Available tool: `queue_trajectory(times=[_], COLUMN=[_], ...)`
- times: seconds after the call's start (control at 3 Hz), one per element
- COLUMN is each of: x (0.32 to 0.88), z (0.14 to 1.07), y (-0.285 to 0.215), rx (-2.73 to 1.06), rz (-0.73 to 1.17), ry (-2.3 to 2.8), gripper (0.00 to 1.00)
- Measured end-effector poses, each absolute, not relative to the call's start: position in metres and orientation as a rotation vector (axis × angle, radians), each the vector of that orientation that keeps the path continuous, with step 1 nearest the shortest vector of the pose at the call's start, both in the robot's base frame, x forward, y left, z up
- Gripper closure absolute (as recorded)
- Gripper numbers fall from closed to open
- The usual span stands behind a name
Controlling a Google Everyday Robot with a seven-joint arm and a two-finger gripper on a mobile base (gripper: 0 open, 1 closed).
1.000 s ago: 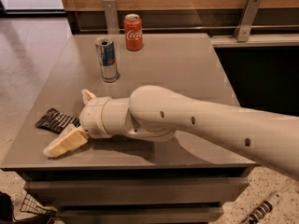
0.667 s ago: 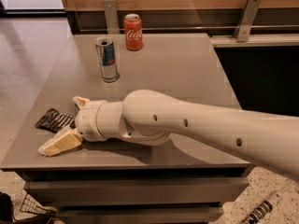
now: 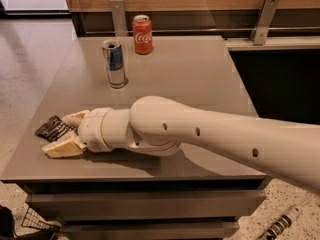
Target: Pick rxbar chocolate
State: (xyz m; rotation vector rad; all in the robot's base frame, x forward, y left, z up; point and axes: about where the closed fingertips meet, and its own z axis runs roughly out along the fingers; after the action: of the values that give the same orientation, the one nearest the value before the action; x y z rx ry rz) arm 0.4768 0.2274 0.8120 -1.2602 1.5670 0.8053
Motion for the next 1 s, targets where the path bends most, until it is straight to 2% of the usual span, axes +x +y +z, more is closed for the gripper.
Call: queue_trajectory(times=[0.33,0.67,1.0], x=[0.4766,0.4755,0.4755], z=[0.8122,0.8129,0.8129], y=[0.2276,0.2289,0.2289], rx=[-1.261,-1.264,-1.264], rz=[0.805,0.806,0.806], ry=[1.567,1.564,1.564], gripper=[0.88,1.0,1.0])
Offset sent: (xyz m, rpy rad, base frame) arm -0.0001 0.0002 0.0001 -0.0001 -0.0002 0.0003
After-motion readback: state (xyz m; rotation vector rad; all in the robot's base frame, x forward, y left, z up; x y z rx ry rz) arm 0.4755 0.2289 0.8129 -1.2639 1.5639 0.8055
